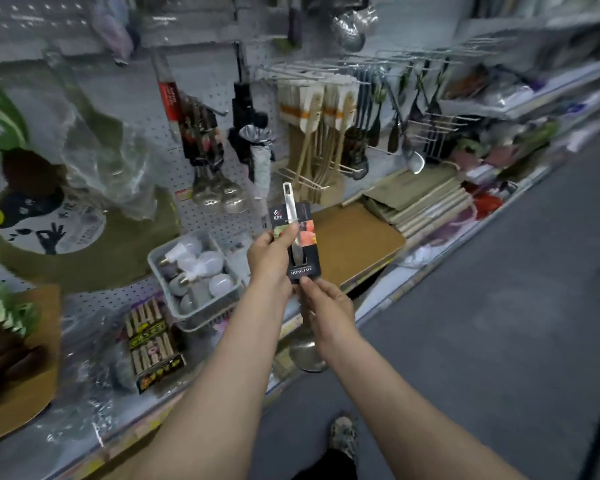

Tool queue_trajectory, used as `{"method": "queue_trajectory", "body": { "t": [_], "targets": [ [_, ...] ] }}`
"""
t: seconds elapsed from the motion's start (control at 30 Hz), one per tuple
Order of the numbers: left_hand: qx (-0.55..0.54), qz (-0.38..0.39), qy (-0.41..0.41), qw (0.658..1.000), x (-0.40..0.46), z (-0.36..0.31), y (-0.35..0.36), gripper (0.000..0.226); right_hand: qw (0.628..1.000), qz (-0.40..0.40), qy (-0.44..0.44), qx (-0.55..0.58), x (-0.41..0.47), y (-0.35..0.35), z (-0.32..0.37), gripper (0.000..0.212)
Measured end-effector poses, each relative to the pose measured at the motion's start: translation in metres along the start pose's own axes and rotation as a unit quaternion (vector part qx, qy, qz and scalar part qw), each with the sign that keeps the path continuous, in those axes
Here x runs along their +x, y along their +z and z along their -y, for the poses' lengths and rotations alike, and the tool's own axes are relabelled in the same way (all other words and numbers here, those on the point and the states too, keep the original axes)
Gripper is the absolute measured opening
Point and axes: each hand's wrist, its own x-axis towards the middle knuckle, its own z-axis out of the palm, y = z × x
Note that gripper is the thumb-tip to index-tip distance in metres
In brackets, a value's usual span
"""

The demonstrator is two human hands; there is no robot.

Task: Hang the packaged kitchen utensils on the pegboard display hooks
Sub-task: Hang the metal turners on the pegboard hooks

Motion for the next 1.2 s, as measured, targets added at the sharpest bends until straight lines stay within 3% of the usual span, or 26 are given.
{"method": "queue_trajectory", "body": {
  "t": [0.13,0.37,0.5,0.8,1.03,1.2],
  "targets": [
    [0.004,0.036,-0.026,0.999,0.03,0.033,0.072,0.006,0.999,-0.025,-0.021,0.017,0.045,-0.039,0.044,0.001],
    [-0.007,0.104,-0.086,0.991,0.099,0.088,0.238,0.008,0.991,-0.111,-0.055,-0.04,0.152,-0.115,0.165,0.021],
    [-0.01,0.137,-0.104,0.985,0.149,0.111,0.337,0.007,0.987,-0.126,-0.078,-0.062,0.222,-0.149,0.242,0.007],
    [0.006,0.157,-0.124,0.98,0.223,0.17,0.488,0.006,0.983,-0.169,-0.066,-0.026,0.353,-0.228,0.336,0.02],
    [0.011,0.109,-0.092,0.99,0.288,0.211,0.598,0.006,0.992,-0.117,-0.046,0.004,0.473,-0.282,0.41,0.019],
    [-0.007,0.046,-0.036,0.998,0.34,0.216,0.691,0.008,0.999,-0.029,-0.008,-0.041,0.557,-0.305,0.493,0.024]
  ]
}}
